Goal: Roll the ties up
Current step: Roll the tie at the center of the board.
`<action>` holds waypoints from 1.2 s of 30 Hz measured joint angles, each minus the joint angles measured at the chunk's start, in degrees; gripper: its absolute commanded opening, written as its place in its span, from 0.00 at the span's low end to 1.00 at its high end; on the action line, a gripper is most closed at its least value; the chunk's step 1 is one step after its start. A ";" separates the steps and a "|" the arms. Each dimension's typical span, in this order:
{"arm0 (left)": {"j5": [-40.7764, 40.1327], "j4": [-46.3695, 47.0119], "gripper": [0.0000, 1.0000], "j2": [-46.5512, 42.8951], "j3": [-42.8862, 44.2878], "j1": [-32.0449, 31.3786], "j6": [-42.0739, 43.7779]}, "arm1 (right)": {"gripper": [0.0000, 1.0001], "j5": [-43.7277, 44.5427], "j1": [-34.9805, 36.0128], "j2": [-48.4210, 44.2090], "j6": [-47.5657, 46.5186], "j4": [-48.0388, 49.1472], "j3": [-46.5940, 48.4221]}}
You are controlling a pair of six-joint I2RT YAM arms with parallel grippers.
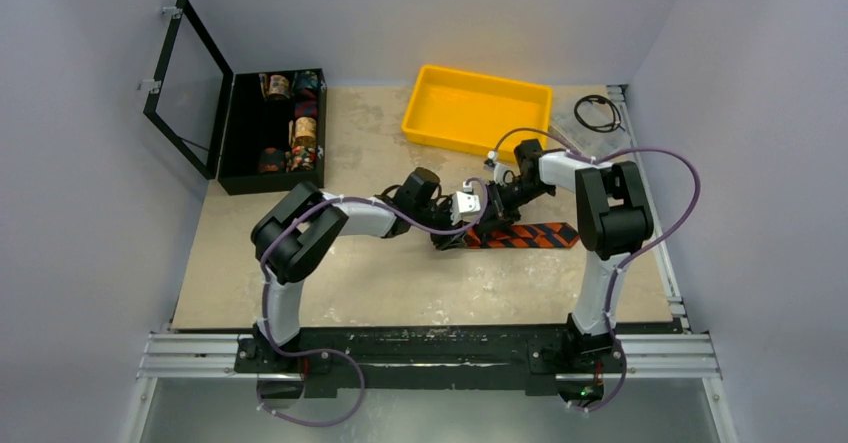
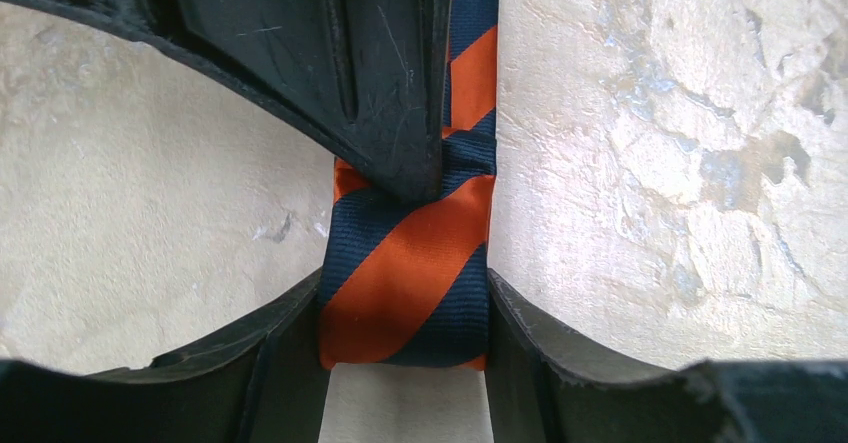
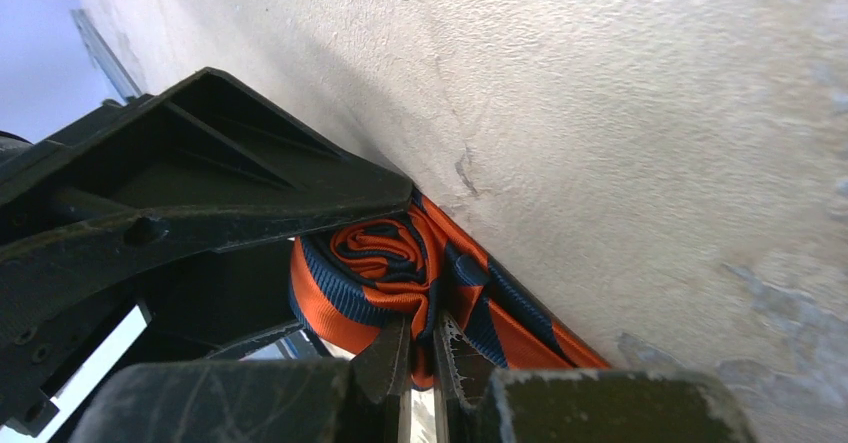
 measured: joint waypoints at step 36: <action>-5.03 26.27 0.66 -6.97 -20.15 1.92 -12.55 | 0.00 4.42 9.33 6.80 -6.14 -5.22 11.87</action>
